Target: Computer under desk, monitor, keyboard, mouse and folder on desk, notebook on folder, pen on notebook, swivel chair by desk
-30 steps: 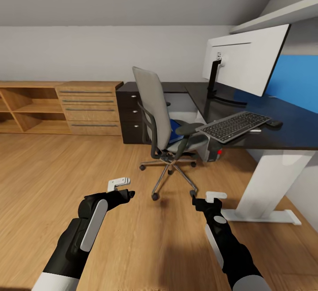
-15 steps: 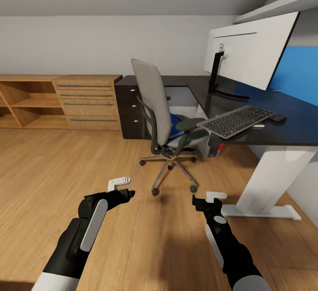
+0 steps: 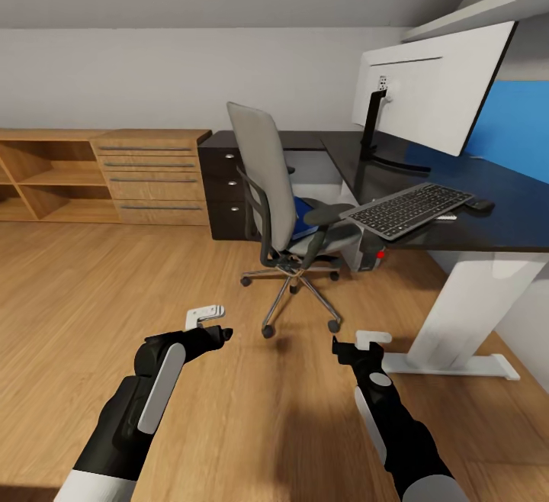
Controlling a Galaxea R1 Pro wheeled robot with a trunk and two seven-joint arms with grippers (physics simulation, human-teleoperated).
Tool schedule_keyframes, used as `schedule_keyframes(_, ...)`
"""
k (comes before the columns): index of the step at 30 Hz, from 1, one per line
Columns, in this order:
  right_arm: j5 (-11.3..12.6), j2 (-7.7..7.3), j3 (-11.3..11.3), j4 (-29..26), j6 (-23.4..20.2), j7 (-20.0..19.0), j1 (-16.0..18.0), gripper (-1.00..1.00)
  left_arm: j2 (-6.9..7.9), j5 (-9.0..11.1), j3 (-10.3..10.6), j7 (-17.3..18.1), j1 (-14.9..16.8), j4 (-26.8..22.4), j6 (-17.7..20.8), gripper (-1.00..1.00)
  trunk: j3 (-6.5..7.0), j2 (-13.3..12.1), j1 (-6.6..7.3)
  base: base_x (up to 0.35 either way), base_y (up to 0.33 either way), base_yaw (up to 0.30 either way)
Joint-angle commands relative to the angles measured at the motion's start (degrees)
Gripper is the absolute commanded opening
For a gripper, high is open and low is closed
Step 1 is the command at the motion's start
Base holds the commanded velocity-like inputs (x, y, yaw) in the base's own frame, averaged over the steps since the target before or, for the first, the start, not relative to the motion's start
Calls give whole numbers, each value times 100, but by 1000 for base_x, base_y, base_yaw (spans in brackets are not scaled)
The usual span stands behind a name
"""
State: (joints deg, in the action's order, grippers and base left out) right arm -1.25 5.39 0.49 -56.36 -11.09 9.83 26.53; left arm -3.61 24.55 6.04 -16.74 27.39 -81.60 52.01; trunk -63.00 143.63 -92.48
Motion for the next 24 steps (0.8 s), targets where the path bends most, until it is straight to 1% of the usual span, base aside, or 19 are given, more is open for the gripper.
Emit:
schedule_keyframes(1, -15, 0, 7, -3, -29, 21, 2, 100, 0, 60, 3, -57, 3, -7, 15, 100, -5, 2, 1, 0, 0, 0)
schedule_keyframes(2, -35, 3, 18, 348, 233, 23, 37, 100, 1, 59, 3, -57, 3, -20, -11, 100, -5, 2, 1, 0, 0, 0)
schedule_keyframes(4, -34, -4, 11, 483, 262, 27, 99, 100, 1, 59, 3, -57, 0, -35, -19, 100, -5, 2, 1, 0, 0, 0)
schedule_keyframes(6, -30, -21, -8, 816, 297, 32, 383, 100, 1, 59, 3, -53, -32, -108, -29, 100, -5, 2, 1, 0, 0, 0)
schedule_keyframes(7, -28, -47, -31, 1132, 324, 34, 686, 100, 1, 62, 3, -49, -103, -202, -34, 100, -5, 2, 1, 0, 0, 0)
schedule_keyframes(8, -17, -212, -163, 2501, 732, 36, 1765, 100, 1, 64, 3, -15, -436, -719, -44, 100, -5, 2, 1, 0, 0, 0)
schedule_keyframes(9, -17, -233, -175, 2676, 821, 36, 1880, 100, 1, 65, 3, -3, -478, -780, -45, 100, -5, 2, 1, 0, 0, 0)
schedule_keyframes(10, -15, -269, -193, 2975, 989, 36, 2070, 100, 1, 66, 3, 35, -542, -871, -47, 100, -5, 2, 1, 0, 0, 0)
schedule_keyframes(14, -12, -323, -228, 3389, 1254, 42, 2310, 100, 1, 67, 3, 172, -619, -980, -44, 100, -5, 2, 1, 0, 0, 0)
schedule_keyframes(17, -13, -336, -251, 3491, 1350, 41, 2367, 100, 1, 64, 3, 226, -637, -1003, -43, 100, -5, 2, 1, 0, 0, 0)
schedule_keyframes(20, -10, -348, -269, 3570, 1514, 40, 2400, 100, 1, 66, 3, 257, -648, -1012, -42, 100, -5, 2, 1, 0, 0, 0)
schedule_keyframes(21, -13, -352, -273, 3593, 1651, 44, 2409, 100, 1, 67, 3, 267, -652, -1014, -42, 100, -5, 2, 1, 0, 0, 0)
schedule_keyframes(24, -14, -364, -281, 3610, 1751, 41, 2415, 100, 1, 67, 3, 275, -654, -1015, -40, 100, -5, 2, 1, 0, 0, 0)
